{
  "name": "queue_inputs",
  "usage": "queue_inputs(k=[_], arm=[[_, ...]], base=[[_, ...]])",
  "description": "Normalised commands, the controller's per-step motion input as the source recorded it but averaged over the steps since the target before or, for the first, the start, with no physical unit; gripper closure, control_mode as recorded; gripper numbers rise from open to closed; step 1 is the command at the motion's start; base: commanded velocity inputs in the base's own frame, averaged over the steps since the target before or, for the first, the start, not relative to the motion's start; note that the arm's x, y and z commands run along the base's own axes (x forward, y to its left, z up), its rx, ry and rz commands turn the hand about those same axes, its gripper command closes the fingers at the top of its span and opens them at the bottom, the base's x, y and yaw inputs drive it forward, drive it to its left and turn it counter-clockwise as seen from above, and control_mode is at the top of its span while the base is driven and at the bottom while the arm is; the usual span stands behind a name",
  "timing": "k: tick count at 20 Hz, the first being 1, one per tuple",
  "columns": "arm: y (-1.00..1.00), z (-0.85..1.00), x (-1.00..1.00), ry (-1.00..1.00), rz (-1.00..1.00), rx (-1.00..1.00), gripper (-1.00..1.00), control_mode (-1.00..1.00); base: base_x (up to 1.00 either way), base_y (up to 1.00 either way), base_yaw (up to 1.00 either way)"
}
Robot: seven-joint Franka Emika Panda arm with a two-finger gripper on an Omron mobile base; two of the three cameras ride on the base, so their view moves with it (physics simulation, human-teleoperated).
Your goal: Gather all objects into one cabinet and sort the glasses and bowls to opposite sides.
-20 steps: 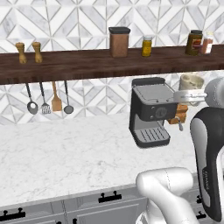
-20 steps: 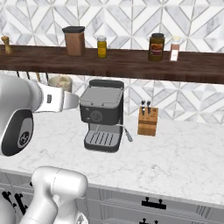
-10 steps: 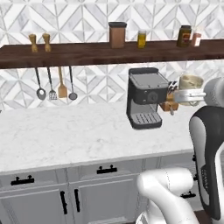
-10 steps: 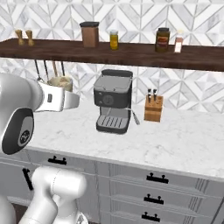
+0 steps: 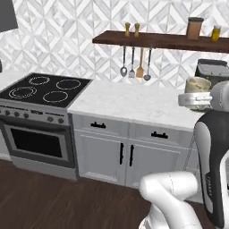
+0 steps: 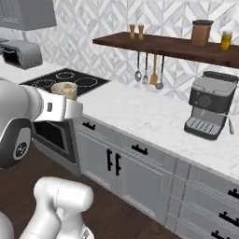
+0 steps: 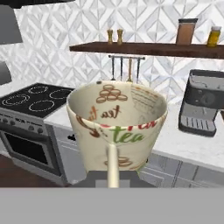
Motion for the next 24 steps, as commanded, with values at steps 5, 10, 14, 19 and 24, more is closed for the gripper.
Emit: queue_inputs(k=[5, 10, 14, 19, 24], arm=[[0.00, 0.00, 0.00, 0.00, 0.00, 0.00, 1.00, 1.00], [0.00, 0.00, 0.00, 0.00, 0.00, 0.00, 1.00, 1.00], [0.00, 0.00, 0.00, 0.00, 0.00, 0.00, 1.00, 1.00], [0.00, 0.00, 0.00, 0.00, 0.00, 0.00, 1.00, 1.00], [0.00, 0.00, 0.00, 0.00, 0.00, 0.00, 1.00, 1.00]], base=[[-0.14, 0.46, 0.86], [0.18, 0.33, 0.82], [0.73, 0.07, 0.67], [0.96, 0.06, 0.60], [1.00, 0.30, 0.40]])
